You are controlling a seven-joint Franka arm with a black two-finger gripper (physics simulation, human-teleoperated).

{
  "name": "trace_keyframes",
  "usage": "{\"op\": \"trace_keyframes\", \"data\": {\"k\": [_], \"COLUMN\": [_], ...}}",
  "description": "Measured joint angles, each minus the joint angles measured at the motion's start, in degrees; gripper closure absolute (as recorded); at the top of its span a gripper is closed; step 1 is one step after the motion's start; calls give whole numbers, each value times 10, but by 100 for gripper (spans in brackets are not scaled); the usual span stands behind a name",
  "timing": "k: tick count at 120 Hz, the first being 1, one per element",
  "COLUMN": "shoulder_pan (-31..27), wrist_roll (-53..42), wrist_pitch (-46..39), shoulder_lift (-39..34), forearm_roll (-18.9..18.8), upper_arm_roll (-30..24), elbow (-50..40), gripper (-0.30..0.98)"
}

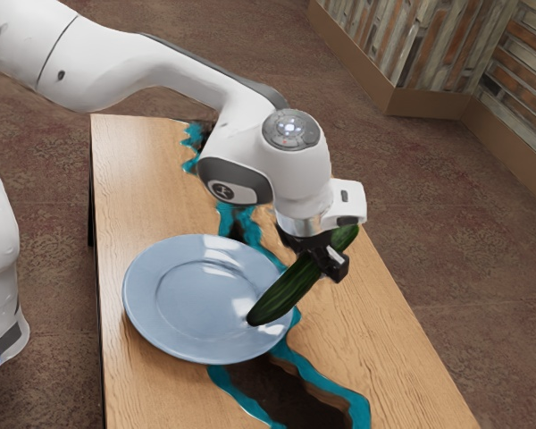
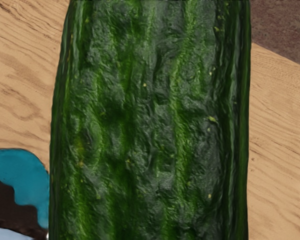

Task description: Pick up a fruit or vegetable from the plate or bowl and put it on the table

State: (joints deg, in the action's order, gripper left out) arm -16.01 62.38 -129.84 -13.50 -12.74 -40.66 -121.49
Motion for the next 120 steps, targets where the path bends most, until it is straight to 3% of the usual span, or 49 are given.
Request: {"op": "trace_keyframes", "data": {"k": [20,41,64,86,102,120], "shoulder_pan": [3,69,137,113,73,15], "wrist_roll": [-1,-18,-36,-61,-80,-91], "wrist_pitch": [-1,2,16,22,24,22], "shoulder_lift": [139,137,132,134,133,122], "forearm_roll": [-112,-146,-139,-108,-89,-83], "upper_arm_roll": [3,119,256,301,311,312], "elbow": [120,133,132,134,135,139], "gripper": [51,51,51,51,22,8]}}
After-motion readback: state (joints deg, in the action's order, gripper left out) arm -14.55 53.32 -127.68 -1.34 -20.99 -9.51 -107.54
